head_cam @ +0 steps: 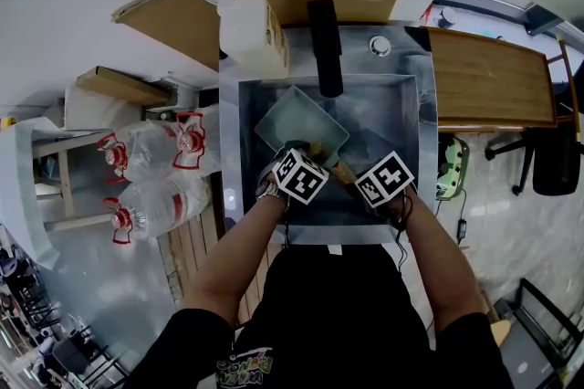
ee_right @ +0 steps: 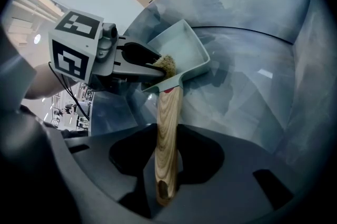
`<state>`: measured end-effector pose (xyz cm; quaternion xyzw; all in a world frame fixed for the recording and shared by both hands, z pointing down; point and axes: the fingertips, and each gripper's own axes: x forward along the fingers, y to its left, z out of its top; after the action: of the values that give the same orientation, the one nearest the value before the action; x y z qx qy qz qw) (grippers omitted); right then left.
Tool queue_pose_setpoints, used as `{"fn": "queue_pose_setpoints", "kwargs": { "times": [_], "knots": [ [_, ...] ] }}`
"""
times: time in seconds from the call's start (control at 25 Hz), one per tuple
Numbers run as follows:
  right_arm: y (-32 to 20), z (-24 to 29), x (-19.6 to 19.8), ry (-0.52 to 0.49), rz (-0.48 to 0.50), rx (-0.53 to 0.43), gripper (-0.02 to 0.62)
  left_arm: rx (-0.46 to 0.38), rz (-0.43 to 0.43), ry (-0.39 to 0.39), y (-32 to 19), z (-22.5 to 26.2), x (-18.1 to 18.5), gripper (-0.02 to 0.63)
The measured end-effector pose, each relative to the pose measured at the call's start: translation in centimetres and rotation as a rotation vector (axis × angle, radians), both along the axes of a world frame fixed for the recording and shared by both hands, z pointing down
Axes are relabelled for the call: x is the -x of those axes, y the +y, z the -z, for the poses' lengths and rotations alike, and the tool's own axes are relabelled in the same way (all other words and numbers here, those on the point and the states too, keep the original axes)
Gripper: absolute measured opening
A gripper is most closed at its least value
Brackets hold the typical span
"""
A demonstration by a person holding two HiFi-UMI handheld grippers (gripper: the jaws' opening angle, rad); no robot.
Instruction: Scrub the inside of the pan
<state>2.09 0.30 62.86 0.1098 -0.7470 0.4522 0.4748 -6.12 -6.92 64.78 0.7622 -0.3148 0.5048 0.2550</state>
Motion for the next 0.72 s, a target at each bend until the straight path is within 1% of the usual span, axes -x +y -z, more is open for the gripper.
{"fn": "queue_pose_setpoints", "kwargs": {
  "times": [0.12,0.28,0.48,0.72],
  "knots": [
    [0.0,-0.1,-0.1,0.0,-0.002,0.004,0.13,0.001,0.001,0.002,-0.2,-0.2,0.2,0.147],
    [0.0,0.0,-0.1,-0.002,-0.007,0.01,0.13,-0.012,-0.005,-0.015,-0.8,-0.3,0.9,0.146],
    [0.0,0.0,-0.1,0.004,-0.013,0.02,0.13,-0.033,0.01,-0.044,-2.3,-0.5,2.8,0.146],
    [0.0,-0.1,-0.1,0.007,-0.021,0.023,0.133,-0.035,0.036,-0.059,-3.8,-0.7,4.9,0.146]
  ]
}}
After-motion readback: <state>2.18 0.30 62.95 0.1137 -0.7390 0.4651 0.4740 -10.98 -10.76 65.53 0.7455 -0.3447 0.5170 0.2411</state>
